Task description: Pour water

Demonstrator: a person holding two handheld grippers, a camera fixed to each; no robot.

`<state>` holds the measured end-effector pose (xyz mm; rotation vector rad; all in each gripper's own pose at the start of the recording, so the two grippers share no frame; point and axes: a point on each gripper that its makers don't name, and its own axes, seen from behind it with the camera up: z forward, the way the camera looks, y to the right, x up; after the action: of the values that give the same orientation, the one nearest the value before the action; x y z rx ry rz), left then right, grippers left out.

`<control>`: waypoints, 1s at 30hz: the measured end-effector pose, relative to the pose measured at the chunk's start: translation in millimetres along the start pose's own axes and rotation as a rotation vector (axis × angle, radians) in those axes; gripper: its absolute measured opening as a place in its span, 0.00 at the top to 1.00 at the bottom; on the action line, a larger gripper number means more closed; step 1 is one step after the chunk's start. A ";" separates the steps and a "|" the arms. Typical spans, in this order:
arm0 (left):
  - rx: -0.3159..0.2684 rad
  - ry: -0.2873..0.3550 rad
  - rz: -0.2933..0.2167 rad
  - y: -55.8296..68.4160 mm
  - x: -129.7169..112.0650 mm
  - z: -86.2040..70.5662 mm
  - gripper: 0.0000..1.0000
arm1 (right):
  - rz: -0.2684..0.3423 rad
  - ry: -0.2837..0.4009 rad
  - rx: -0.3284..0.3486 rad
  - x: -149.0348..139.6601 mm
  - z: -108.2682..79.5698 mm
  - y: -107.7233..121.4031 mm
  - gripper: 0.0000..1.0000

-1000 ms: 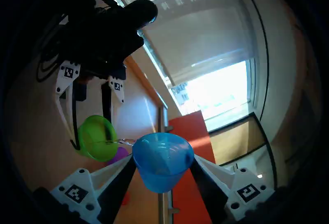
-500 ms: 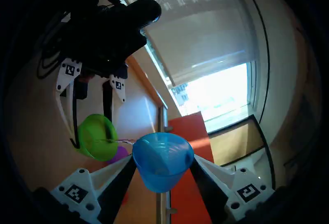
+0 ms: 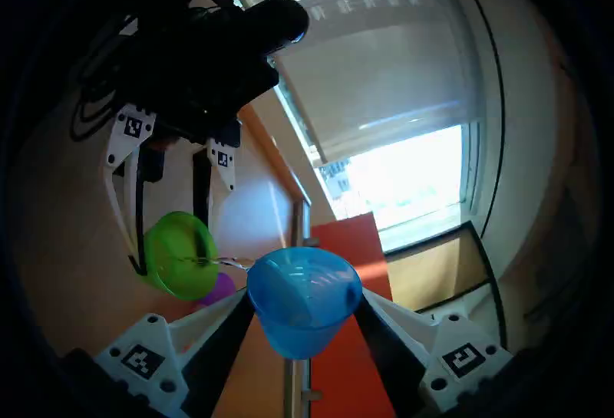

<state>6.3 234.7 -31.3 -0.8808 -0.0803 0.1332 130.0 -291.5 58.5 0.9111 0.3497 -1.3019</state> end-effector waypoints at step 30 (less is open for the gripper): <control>0.006 -0.002 -0.003 -1.8 -0.9 -0.6 0.15 | -0.056 -0.001 -0.018 -0.4 -0.8 5.5 0.10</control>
<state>5.5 232.9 -30.3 -0.8749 -0.0830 0.1313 135.3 -290.7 60.3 0.8915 0.3879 -1.3483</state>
